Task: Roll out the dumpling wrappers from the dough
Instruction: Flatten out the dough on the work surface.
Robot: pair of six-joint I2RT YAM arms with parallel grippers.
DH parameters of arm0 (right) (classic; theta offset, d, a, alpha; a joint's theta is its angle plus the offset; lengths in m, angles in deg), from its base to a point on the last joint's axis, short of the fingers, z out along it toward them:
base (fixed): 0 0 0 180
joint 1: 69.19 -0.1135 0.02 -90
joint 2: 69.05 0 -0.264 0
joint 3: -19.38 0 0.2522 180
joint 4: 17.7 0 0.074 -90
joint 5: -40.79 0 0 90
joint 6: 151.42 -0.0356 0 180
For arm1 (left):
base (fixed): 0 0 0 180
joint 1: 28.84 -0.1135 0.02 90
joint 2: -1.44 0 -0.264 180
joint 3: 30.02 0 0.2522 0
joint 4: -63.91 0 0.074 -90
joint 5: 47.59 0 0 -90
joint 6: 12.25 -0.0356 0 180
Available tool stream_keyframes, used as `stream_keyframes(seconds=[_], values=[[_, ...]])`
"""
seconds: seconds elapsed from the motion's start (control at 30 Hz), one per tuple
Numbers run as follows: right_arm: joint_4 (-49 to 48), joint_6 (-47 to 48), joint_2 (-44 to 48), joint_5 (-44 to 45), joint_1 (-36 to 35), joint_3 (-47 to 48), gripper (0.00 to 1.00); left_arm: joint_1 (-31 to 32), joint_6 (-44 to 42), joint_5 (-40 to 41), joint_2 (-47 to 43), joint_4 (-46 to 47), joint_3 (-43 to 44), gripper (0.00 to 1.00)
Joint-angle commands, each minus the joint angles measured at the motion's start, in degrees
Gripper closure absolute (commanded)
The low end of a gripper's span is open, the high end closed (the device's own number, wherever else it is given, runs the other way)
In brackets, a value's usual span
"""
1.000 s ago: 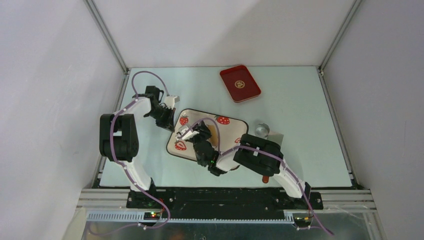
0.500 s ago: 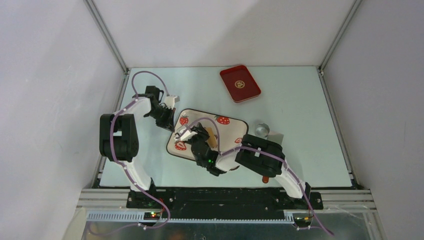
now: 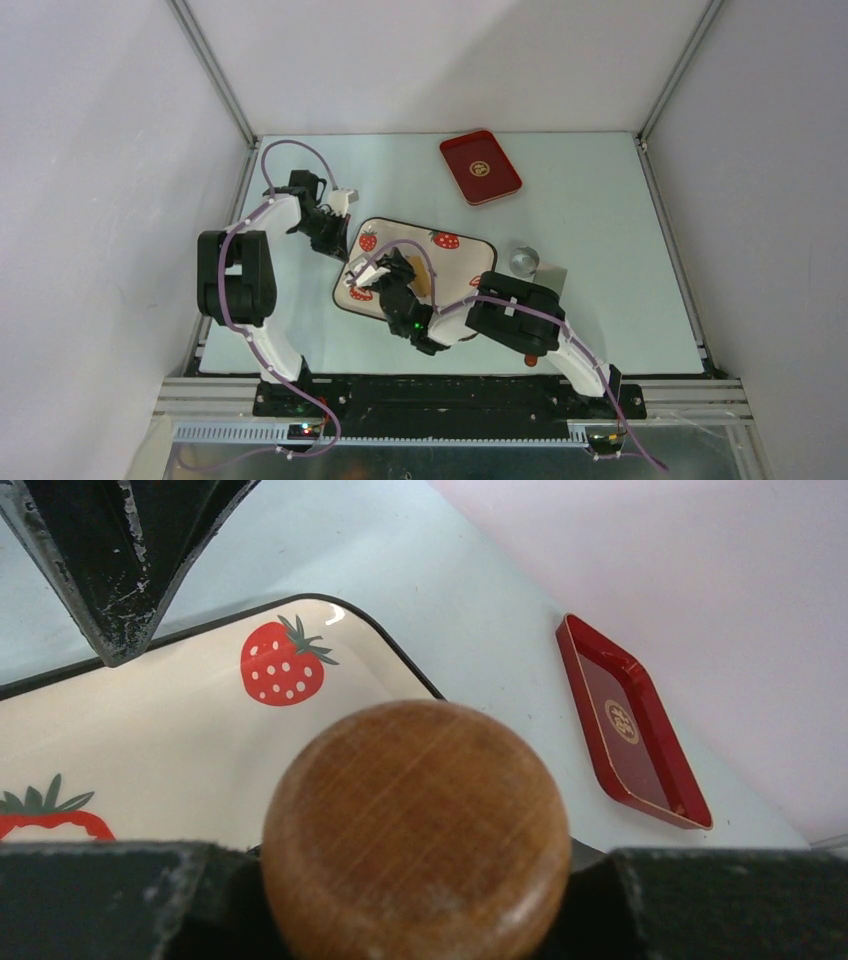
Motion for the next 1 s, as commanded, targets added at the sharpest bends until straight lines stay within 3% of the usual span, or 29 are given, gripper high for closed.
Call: stream_keyframes(seconds=[0.0, 0.97], values=[[0.5, -3.7, -3.0, -1.6, -1.7, 0.6, 1.00, -0.4, 0.4, -1.3, -2.6, 0.1, -0.1, 1.00], [-2.1, -0.6, -3.6, -3.1, -4.0, 0.9, 1.00, -0.4, 0.4, -1.6, -3.1, 0.1, -0.1, 1.00]])
